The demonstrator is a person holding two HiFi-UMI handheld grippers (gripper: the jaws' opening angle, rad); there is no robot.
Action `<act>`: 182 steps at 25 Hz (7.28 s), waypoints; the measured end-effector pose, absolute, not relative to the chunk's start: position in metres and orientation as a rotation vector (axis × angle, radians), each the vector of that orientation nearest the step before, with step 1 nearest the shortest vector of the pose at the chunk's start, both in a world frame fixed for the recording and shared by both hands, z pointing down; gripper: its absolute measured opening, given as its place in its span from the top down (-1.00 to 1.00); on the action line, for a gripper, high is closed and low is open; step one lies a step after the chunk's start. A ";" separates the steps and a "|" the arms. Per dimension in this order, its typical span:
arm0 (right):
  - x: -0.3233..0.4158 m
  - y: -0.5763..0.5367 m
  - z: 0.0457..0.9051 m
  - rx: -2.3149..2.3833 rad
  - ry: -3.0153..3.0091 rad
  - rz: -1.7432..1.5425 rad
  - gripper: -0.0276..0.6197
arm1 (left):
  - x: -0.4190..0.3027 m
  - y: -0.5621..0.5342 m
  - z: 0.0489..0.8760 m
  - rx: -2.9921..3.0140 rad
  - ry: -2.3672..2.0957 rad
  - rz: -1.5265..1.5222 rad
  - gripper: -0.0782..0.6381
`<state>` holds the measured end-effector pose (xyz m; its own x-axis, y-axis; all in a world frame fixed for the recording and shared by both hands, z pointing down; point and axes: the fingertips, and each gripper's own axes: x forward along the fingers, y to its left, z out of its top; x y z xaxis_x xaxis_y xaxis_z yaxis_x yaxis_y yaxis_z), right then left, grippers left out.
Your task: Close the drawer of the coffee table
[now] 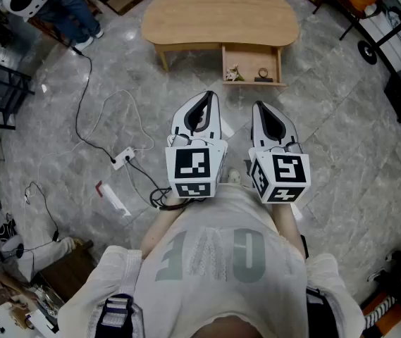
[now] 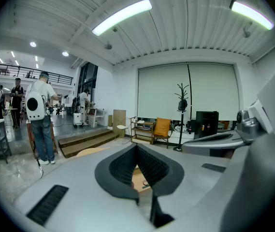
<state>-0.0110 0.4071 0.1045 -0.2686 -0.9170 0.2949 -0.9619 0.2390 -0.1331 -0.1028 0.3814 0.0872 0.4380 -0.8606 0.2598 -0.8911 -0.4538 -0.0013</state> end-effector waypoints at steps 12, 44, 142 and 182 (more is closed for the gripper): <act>-0.033 0.397 0.107 1.801 -2.330 0.445 0.90 | -0.138 0.363 0.090 2.520 -1.551 0.284 0.76; 0.031 0.195 0.134 1.851 -2.324 0.518 0.90 | -0.099 0.165 0.118 2.490 -1.564 0.344 0.76; 0.093 0.127 0.743 0.210 -1.619 -0.012 0.70 | -0.036 -0.032 0.531 2.326 -1.374 0.686 0.76; 0.093 0.062 0.668 0.253 -1.654 -0.040 0.70 | -0.061 -0.064 0.522 2.306 -1.385 0.727 0.76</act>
<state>0.0926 0.0616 0.6676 -0.0777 -0.1885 0.9790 -0.1414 0.9741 0.1763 -0.0614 -0.0636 0.5219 0.3892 -0.7065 0.5910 -0.8878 -0.4588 0.0362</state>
